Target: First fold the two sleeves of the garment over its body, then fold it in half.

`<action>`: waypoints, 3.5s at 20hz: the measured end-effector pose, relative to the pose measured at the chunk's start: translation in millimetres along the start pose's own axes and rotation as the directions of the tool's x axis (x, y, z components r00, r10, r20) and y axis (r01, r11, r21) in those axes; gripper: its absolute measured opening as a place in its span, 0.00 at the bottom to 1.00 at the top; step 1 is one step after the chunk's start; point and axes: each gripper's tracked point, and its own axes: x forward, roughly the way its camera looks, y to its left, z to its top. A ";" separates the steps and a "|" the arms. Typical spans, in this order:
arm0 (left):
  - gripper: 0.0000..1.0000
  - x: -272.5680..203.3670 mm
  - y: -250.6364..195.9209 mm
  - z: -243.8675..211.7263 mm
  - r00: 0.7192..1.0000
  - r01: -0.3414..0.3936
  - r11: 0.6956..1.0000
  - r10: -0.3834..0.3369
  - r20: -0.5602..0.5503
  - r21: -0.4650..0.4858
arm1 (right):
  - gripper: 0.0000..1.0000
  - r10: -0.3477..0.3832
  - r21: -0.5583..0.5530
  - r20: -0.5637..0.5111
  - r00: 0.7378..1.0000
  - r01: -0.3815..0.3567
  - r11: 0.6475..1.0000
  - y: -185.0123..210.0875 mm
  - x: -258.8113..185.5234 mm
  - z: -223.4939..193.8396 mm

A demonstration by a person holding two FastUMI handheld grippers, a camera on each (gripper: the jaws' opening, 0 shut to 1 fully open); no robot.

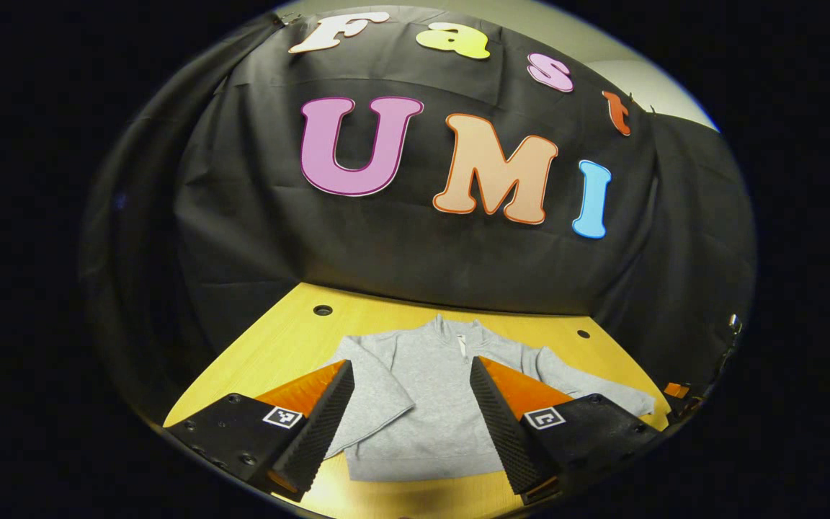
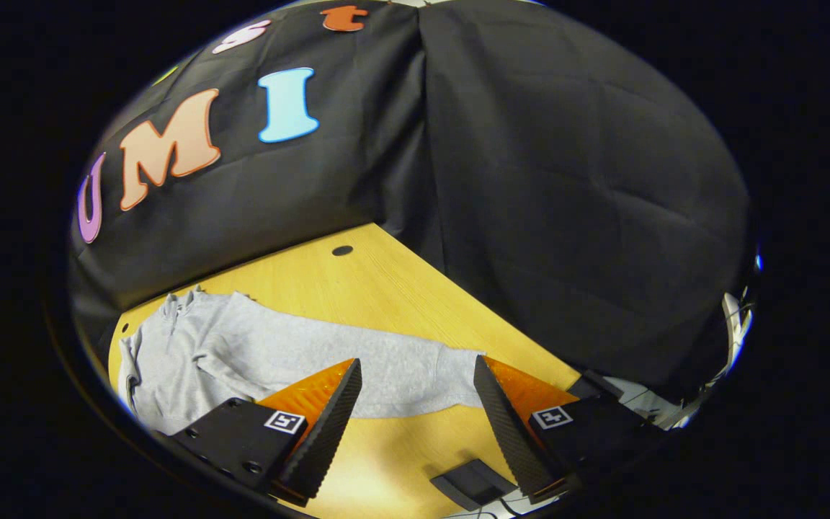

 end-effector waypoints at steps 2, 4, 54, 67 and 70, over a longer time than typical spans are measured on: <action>0.95 -3.1 3.1 -4.2 1.000 -0.013 1.000 0.013 -0.009 -0.007 | 0.98 -0.023 0.017 -0.023 0.999 0.023 1.000 -11.9 17.4 -9.5; 0.95 -6.7 4.0 -7.1 1.000 -0.017 0.999 0.017 -0.010 -0.028 | 0.95 -0.035 0.026 -0.062 0.997 0.036 0.999 -17.3 35.2 -22.2; 0.95 -45.8 103.8 -35.9 0.988 -0.144 0.989 0.141 -0.059 -0.046 | 0.07 0.285 -0.242 -0.035 0.958 -0.285 0.927 290.9 -10.5 40.5; 0.95 -84.5 169.9 -67.6 0.965 -0.255 0.957 0.243 -0.099 -0.139 | 0.07 0.689 -0.194 -0.071 0.721 -0.688 0.699 543.8 -102.3 6.3; 0.95 -90.4 183.0 -78.1 0.953 -0.295 0.942 0.278 -0.118 -0.159 | 0.07 0.763 -0.206 -0.099 0.639 -0.763 0.612 599.8 -131.2 -10.8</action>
